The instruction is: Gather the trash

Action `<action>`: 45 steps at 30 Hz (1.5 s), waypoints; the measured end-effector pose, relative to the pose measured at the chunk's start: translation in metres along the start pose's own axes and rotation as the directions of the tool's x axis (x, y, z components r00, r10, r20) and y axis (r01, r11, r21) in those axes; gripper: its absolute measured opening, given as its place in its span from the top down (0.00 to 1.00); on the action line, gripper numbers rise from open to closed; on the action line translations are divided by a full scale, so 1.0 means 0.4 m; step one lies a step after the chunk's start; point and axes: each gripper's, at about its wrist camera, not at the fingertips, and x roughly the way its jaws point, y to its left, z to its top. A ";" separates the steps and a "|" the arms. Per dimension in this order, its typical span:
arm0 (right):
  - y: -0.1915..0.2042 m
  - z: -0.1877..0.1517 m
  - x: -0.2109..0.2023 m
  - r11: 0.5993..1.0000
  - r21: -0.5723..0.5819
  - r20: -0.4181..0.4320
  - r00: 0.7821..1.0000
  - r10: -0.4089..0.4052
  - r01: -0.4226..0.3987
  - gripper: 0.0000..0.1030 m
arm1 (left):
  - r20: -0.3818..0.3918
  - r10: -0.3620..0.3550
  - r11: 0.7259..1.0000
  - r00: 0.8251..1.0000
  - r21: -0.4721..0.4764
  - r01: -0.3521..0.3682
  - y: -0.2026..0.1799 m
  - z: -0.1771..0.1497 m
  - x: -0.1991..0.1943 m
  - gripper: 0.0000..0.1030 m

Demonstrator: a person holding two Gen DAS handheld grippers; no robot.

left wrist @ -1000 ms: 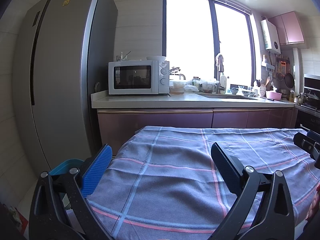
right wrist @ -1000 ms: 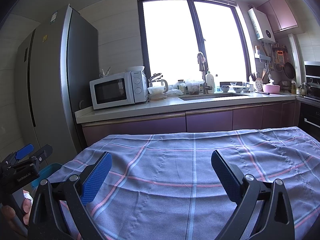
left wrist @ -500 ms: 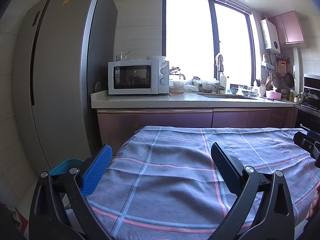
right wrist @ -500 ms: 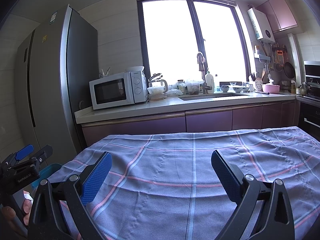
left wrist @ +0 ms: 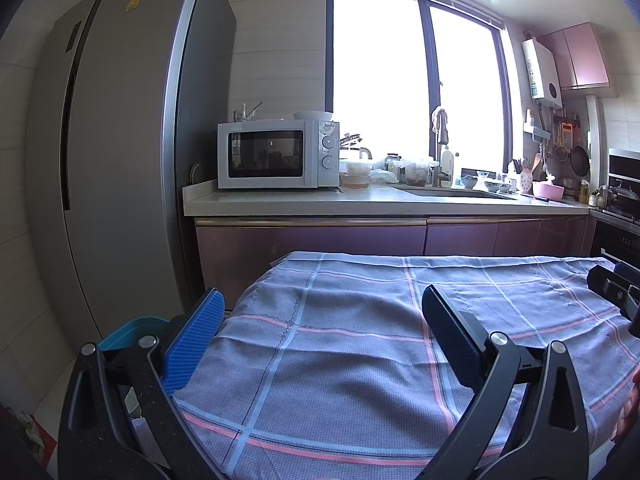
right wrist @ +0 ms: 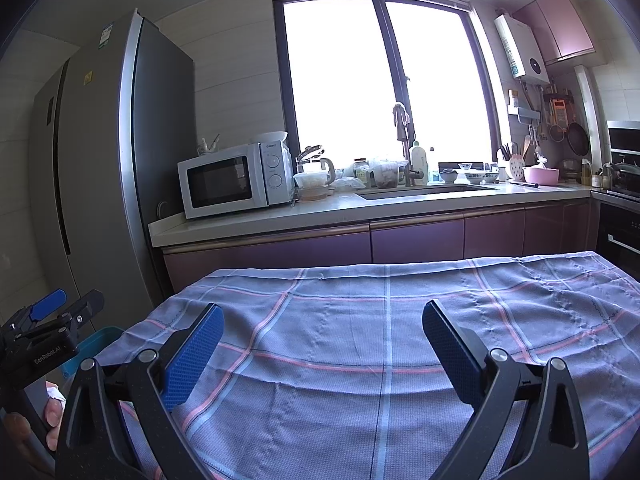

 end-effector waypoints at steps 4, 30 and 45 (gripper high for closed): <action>-0.001 0.000 0.001 1.000 0.003 -0.001 1.000 0.001 -0.001 0.07 | -0.002 0.002 1.000 1.000 0.000 -0.002 0.000 0.001 0.000 0.06; 0.007 -0.002 -0.013 1.000 0.009 0.003 1.000 -0.013 0.013 0.07 | -0.002 0.003 1.000 1.000 0.002 -0.003 -0.005 0.004 -0.003 0.06; 0.012 0.003 -0.011 1.000 0.009 0.002 1.000 -0.012 0.012 0.07 | -0.003 0.004 1.000 1.000 0.001 -0.004 -0.003 0.006 -0.001 0.06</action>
